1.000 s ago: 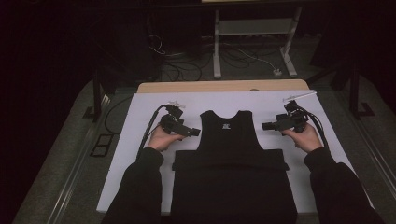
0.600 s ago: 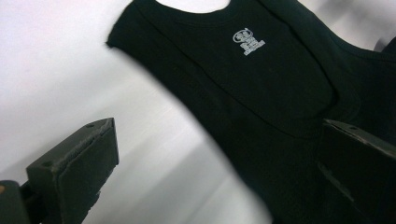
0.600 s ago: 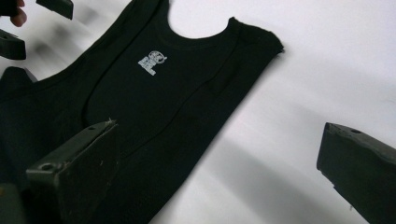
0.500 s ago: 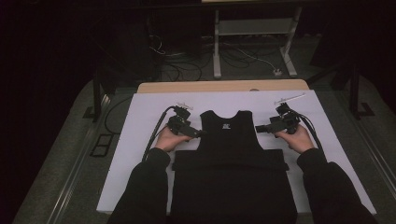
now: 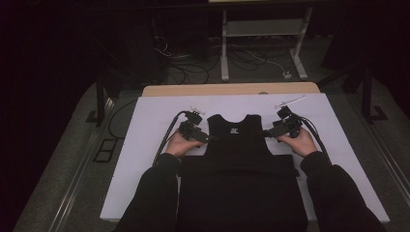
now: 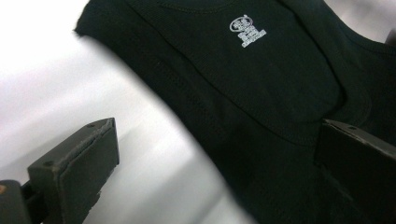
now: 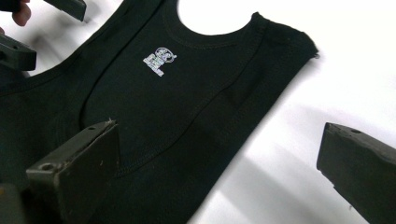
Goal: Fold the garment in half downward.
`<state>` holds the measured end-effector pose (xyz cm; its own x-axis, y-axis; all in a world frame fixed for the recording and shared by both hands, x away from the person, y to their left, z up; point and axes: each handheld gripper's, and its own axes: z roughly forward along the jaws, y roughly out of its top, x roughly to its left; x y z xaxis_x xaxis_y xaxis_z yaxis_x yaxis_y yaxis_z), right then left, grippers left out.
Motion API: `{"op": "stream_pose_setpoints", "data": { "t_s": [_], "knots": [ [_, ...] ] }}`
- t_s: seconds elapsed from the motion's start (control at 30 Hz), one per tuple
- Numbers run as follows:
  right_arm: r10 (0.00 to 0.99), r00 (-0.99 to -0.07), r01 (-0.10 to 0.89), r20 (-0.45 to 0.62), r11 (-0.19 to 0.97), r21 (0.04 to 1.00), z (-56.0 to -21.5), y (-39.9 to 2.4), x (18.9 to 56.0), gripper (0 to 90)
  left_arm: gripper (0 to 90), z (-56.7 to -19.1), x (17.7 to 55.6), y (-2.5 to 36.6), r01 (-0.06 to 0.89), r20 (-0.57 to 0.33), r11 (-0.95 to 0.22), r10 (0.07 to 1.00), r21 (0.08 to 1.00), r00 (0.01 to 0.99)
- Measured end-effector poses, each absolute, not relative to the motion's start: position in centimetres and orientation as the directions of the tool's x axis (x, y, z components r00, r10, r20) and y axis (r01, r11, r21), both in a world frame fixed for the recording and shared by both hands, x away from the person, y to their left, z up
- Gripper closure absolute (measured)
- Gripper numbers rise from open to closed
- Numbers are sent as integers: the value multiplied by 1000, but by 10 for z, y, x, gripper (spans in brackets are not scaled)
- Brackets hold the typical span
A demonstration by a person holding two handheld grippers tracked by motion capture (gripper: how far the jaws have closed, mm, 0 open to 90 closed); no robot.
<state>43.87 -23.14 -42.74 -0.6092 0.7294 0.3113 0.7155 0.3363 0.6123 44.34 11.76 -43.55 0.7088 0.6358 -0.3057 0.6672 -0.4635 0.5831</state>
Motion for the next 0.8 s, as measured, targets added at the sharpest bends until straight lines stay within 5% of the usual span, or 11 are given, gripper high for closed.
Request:
{"op": "stream_pose_setpoints", "data": {
  "t_s": [0.8],
  "knots": [
    [737,-616,716,279,377,587,-439,-215,440,222,333,-439,443,109,652,-279,-457,645,605,711]
  ]
}}
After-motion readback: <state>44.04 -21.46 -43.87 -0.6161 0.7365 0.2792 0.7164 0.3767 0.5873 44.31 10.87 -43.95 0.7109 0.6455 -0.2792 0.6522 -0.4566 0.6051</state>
